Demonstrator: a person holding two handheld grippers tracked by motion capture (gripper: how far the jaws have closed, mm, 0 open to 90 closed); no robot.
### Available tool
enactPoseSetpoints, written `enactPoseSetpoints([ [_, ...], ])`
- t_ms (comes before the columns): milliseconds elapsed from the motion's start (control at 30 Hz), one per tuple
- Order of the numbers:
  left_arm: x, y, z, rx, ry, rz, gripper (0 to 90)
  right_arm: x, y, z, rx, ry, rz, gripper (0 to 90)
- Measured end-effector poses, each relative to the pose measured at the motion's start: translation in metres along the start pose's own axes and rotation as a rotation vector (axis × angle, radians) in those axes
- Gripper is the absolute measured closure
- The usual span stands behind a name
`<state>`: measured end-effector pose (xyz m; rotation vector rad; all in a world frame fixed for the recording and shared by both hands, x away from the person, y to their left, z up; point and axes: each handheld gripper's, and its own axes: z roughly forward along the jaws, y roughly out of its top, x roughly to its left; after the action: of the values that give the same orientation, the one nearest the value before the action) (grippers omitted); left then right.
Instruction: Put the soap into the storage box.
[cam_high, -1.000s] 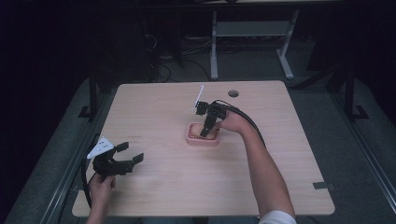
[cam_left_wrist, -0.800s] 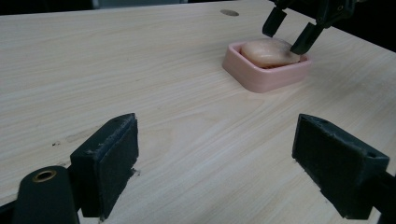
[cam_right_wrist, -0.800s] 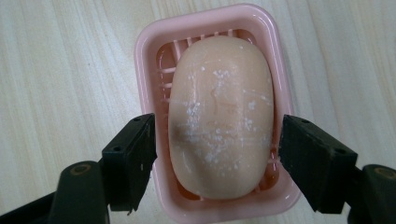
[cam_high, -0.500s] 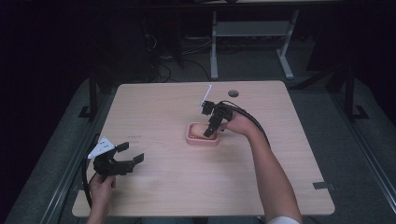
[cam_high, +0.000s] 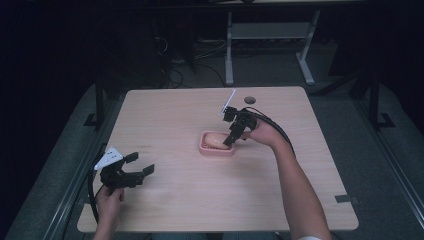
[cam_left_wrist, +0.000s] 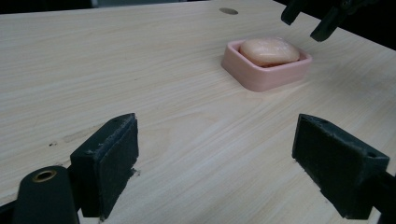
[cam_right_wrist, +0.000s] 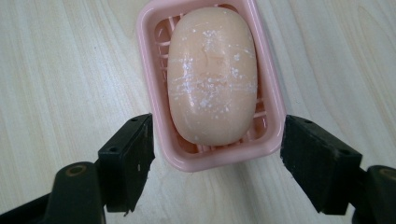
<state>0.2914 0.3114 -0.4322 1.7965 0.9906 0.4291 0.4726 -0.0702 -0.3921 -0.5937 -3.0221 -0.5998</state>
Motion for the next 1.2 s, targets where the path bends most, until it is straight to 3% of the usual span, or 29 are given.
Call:
enactPoseSetpoints([
  [1200,-0.001,0.000,0.001,0.006,-0.001,0.010,14.3,0.004,-0.040,-0.008,-0.016,-0.003,0.055,24.0],
])
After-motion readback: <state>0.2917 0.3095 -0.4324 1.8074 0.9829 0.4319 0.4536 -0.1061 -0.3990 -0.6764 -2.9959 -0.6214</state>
